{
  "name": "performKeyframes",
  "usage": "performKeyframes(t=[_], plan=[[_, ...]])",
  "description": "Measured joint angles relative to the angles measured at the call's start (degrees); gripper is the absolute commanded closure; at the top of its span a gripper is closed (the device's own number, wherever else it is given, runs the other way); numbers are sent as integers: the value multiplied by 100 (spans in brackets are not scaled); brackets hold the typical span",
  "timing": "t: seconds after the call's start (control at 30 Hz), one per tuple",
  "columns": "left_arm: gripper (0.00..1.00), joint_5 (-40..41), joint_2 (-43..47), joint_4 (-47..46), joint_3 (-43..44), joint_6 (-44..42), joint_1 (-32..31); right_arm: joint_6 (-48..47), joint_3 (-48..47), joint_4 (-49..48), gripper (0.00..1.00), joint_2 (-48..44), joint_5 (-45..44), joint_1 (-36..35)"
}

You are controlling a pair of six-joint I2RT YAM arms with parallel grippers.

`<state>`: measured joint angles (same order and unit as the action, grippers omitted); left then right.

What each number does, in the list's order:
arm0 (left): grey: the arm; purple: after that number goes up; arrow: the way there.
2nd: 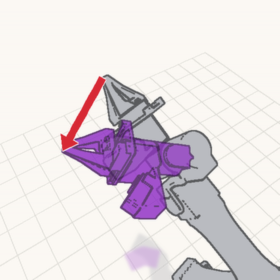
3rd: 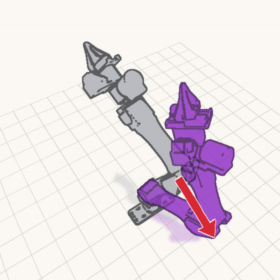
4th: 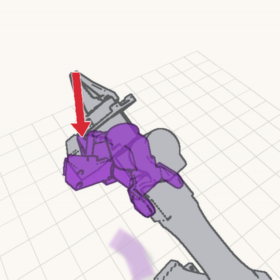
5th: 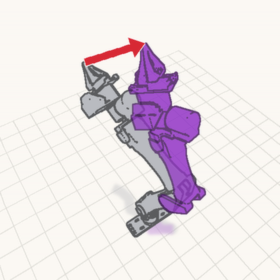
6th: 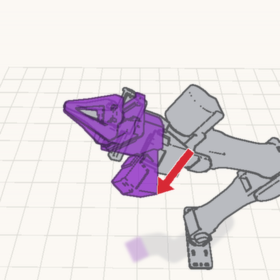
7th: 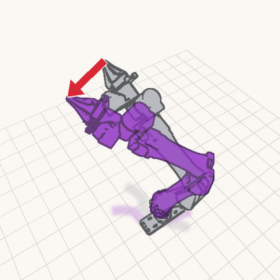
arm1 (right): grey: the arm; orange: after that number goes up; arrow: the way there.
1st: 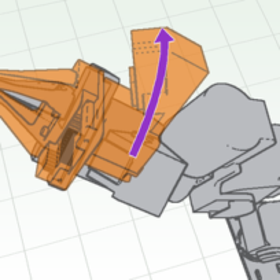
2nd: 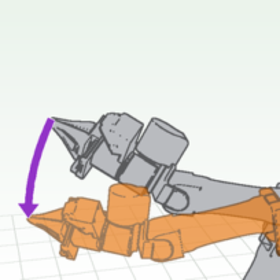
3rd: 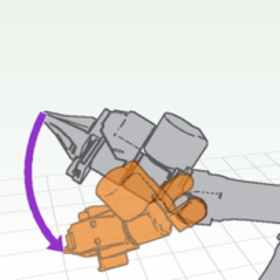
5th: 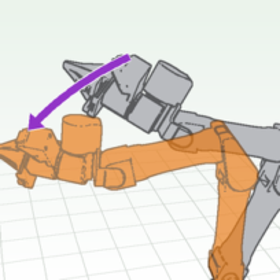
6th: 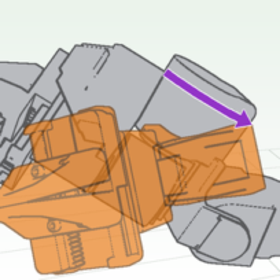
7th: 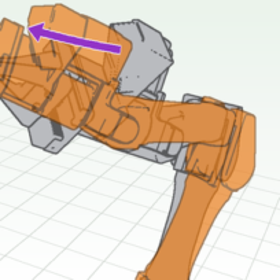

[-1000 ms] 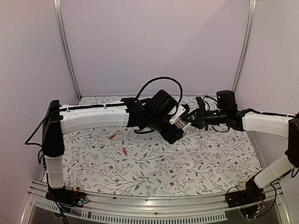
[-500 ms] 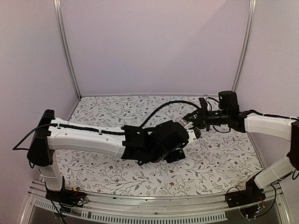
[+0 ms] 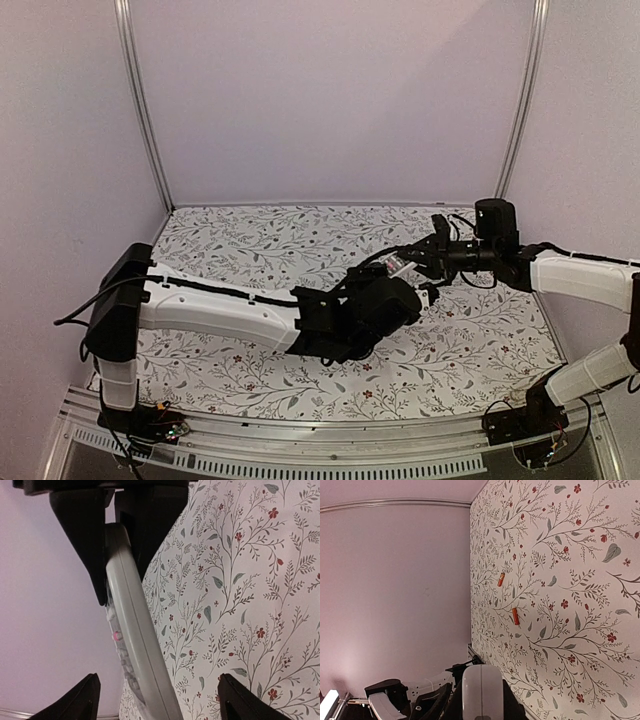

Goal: Load the batteries into the remote control
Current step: Pass from the right arm to the left

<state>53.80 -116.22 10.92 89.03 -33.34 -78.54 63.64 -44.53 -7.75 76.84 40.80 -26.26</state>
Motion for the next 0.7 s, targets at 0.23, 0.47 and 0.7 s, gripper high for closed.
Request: performKeyframes(t=[0.23,0.47,0.7], plan=[[37,273,-203,-343,111,-518,2,417,208,-297,96,-26,9,-90],[54,463,-297,-682,166,-918,20,603,208,-437,96,-26,26,-205],[70,570,-317,-1040,166,-1268,37,761,208,-562,92,-26,26,-219]])
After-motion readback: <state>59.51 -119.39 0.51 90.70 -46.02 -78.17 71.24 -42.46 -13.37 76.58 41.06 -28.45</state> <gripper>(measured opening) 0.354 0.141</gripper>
